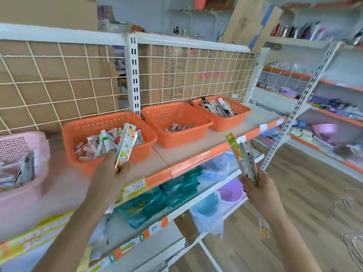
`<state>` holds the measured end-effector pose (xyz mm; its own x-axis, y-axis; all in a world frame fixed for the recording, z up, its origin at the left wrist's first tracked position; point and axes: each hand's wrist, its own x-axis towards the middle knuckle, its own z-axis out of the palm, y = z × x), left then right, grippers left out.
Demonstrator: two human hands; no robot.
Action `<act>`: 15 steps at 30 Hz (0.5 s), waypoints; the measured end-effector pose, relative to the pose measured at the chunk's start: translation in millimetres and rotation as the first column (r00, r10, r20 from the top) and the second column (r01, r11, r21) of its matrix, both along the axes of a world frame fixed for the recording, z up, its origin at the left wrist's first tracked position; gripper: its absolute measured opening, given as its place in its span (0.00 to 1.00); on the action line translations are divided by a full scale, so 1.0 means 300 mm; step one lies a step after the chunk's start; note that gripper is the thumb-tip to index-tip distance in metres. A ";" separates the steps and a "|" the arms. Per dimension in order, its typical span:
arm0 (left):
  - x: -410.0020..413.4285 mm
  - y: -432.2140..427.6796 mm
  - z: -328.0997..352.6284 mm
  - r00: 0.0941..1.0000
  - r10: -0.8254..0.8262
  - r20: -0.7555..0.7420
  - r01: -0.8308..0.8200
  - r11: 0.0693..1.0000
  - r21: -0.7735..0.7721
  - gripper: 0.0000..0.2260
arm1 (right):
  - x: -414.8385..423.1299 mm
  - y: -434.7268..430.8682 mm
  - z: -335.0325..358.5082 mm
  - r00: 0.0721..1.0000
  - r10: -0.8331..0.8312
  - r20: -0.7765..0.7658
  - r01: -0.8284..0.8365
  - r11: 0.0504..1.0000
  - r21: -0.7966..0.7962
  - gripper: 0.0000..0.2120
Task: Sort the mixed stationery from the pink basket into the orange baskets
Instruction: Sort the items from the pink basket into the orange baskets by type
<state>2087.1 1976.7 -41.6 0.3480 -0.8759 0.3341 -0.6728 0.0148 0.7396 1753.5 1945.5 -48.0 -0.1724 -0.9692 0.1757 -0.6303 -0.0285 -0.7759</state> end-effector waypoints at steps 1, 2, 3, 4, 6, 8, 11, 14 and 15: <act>-0.017 -0.018 -0.002 1.000 -0.002 0.017 0.002 1.000 -0.001 0.05 | -0.027 -0.011 -0.010 1.000 -0.014 -0.009 0.014 1.000 0.001 0.07; -0.031 -0.040 -0.004 0.999 0.001 0.035 -0.001 1.000 -0.001 0.05 | -0.050 -0.022 -0.016 1.000 -0.024 -0.015 0.024 1.000 0.001 0.07; -0.043 -0.063 -0.005 0.999 0.003 0.054 -0.003 1.000 0.000 0.05 | -0.069 -0.038 -0.022 0.999 -0.039 -0.021 0.039 0.999 -0.006 0.07; -0.053 -0.089 -0.006 0.998 0.011 0.067 -0.011 1.000 0.001 0.05 | -0.086 -0.055 -0.025 0.998 -0.055 -0.031 0.055 0.998 -0.007 0.07; -0.068 -0.148 -0.009 0.995 0.023 0.100 -0.023 1.000 -0.005 0.06 | -0.111 -0.100 -0.027 0.995 -0.083 -0.051 0.083 0.997 -0.007 0.08; -0.083 -0.216 -0.009 0.993 0.034 0.109 -0.032 0.999 -0.023 0.05 | -0.132 -0.156 -0.023 0.993 -0.100 -0.068 0.100 0.995 -0.006 0.08; -0.099 -0.333 -0.003 0.990 0.058 0.127 -0.050 0.997 -0.067 0.04 | -0.154 -0.250 -0.008 0.988 -0.117 -0.096 0.117 0.993 -0.013 0.07; -0.110 -0.458 0.023 0.985 0.101 0.137 -0.090 0.993 -0.079 0.05 | -0.172 -0.368 0.027 0.985 -0.132 -0.110 0.130 0.991 -0.032 0.08; -0.112 -0.504 0.031 0.986 0.100 0.130 -0.089 0.992 -0.087 0.05 | -0.177 -0.416 0.039 0.984 -0.134 -0.120 0.131 0.991 -0.039 0.08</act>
